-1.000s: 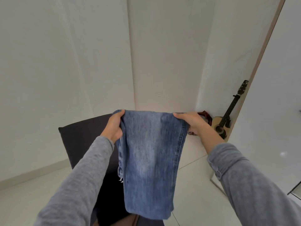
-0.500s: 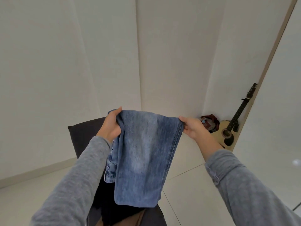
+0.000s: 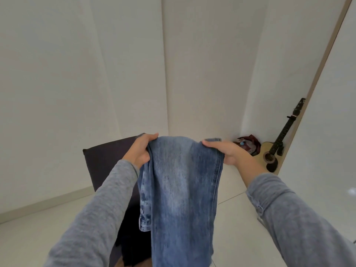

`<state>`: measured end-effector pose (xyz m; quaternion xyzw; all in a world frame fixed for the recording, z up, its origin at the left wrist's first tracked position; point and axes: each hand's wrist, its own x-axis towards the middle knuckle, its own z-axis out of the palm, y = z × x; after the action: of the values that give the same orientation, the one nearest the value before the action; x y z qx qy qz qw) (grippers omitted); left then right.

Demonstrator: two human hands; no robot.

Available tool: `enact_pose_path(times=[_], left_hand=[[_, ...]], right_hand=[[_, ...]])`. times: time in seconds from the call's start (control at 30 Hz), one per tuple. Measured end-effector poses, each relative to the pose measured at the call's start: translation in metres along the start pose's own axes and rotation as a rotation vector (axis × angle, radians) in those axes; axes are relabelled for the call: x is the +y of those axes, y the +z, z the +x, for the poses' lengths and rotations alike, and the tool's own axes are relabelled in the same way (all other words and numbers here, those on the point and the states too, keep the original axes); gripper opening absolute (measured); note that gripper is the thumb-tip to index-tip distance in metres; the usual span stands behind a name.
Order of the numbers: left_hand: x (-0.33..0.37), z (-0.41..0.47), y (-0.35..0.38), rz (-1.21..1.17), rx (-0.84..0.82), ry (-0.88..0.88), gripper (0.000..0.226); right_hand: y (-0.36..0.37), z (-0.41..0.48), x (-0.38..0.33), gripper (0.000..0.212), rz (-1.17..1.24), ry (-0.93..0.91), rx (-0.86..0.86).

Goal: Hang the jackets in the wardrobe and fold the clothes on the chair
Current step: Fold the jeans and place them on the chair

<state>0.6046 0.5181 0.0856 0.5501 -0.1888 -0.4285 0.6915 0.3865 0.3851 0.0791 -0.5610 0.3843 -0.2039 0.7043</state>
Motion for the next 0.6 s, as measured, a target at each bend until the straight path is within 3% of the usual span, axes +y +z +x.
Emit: enact_pose_path(times=[0.17,0.3,0.4,0.5,0.6], left_hand=[[0.019,0.003,0.001,0.211,-0.003,0.040,0.006],[0.026,-0.002,-0.017,-0.151,-0.073,0.148,0.030],[-0.012,-0.010,-0.032,-0.153,-0.210,-0.020,0.041],[-0.030,-0.012,-0.034,0.067,-0.127,-0.114,0.036],[-0.022,-0.012,-0.028,0.122,-0.081,-0.121,0.029]], right_hand=[[0.001,0.003,0.006,0.021,0.174,-0.151,0.114],[0.019,0.002,-0.016,0.016,0.343,-0.344,0.074],[0.028,0.006,-0.013,0.014,0.337,-0.374,0.105],[0.030,0.014,0.006,0.008,0.298,-0.323,0.161],[0.022,0.011,0.003,0.010,0.223,-0.346,0.198]])
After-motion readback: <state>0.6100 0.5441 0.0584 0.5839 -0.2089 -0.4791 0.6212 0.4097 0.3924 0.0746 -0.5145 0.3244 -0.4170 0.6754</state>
